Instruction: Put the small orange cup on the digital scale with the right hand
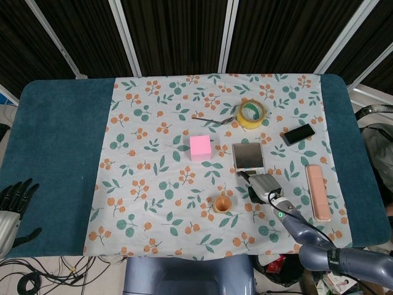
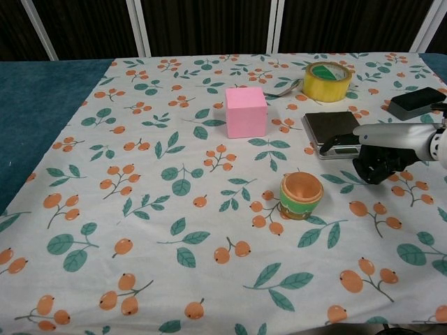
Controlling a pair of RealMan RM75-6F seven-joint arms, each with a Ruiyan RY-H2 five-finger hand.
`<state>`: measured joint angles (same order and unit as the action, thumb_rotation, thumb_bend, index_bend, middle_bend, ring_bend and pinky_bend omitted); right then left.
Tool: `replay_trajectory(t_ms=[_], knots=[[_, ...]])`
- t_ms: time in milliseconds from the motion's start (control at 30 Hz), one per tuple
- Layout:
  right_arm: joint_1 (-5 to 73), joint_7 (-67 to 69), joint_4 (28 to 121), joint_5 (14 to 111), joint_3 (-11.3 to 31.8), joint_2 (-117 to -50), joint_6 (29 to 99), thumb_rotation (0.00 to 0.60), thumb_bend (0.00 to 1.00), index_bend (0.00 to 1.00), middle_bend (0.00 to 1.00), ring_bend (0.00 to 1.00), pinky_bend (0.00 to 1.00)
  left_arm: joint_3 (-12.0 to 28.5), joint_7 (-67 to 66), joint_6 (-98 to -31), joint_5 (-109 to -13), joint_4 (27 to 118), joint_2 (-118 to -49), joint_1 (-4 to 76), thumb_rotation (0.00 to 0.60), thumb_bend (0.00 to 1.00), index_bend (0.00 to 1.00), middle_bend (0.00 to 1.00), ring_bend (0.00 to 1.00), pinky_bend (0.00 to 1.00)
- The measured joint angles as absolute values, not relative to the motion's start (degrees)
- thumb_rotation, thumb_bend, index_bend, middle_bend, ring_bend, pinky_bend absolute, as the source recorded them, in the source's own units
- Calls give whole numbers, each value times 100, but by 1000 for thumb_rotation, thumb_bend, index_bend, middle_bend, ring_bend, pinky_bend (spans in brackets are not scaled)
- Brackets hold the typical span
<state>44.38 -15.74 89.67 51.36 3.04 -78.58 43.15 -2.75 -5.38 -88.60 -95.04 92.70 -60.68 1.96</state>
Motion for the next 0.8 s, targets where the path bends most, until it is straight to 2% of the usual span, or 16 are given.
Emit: replay_trajectory(t_ms=[133, 400, 567, 633, 733, 800], knots=[[4445, -1589, 8944, 5135, 279, -7869, 4287, 600, 807, 129, 869, 909, 930, -273, -532, -8863, -9499, 9276, -6068, 193, 600, 133, 24, 4, 0, 105], [4463, -1615, 8918, 5122, 253, -7878, 4262, 600, 806, 248, 869, 909, 929, -274, -524, -8857, -9493, 9278, -6062, 194, 600, 133, 24, 3, 0, 120], [4480, -1633, 8909, 5100, 242, -7879, 4239, 600, 806, 257, 869, 909, 929, -275, -521, -8860, -9498, 9277, -6060, 194, 600, 133, 25, 3, 0, 129], [4480, -1617, 8916, 5097, 263, -7874, 4258, 600, 806, 241, 869, 909, 929, -276, -522, -8859, -9501, 9276, -6060, 194, 600, 133, 25, 3, 0, 136], [4468, -1583, 8943, 5117, 310, -7859, 4334, 600, 778, 145, 843, 894, 917, -278, -521, -8861, -9503, 9274, -6060, 193, 600, 133, 24, 4, 0, 146], [4447, -1569, 8953, 5151, 346, -7859, 4445, 600, 632, 87, 711, 820, 829, -277, -519, -8862, -9502, 9275, -6059, 192, 600, 133, 24, 4, 0, 149]])
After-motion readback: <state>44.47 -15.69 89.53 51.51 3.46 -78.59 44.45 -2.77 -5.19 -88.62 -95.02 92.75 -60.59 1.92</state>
